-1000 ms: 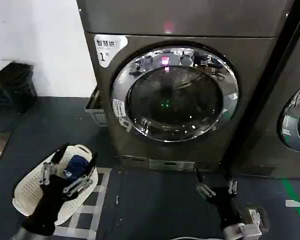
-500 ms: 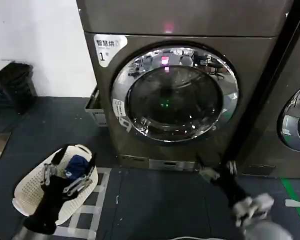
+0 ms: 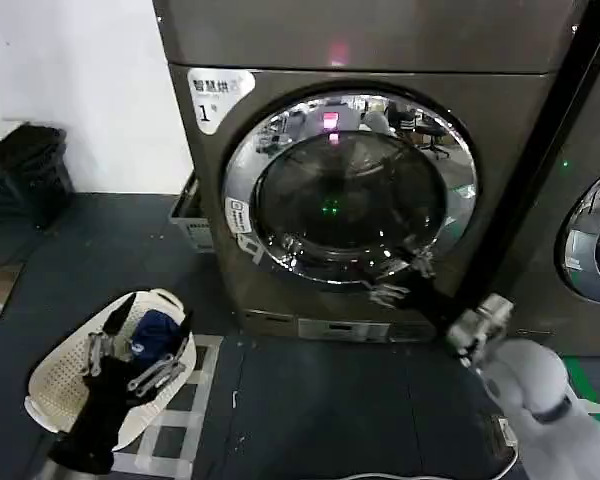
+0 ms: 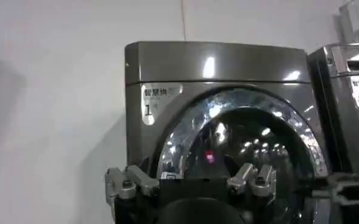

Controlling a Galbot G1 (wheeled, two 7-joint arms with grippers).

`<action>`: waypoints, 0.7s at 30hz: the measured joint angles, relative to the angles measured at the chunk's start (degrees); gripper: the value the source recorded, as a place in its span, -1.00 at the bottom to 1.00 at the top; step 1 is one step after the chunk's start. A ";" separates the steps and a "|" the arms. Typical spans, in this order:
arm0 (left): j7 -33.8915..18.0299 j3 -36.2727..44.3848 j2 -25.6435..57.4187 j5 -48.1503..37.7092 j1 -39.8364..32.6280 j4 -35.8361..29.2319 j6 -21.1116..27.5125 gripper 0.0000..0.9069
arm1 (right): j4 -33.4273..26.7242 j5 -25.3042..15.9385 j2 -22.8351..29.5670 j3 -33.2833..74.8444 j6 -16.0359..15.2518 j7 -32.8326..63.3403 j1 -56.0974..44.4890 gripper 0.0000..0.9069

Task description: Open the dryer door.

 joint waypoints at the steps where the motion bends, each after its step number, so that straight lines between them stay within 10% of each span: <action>1: -0.09 0.13 -0.04 0.06 0.13 -0.01 -0.02 1.00 | -1.31 -0.06 0.39 -1.49 0.73 -0.31 1.62 1.00; 21: -0.69 0.05 0.29 -0.14 0.33 -0.15 -0.49 1.00 | -21.51 -4.04 14.78 -18.41 5.64 -4.29 20.52 1.00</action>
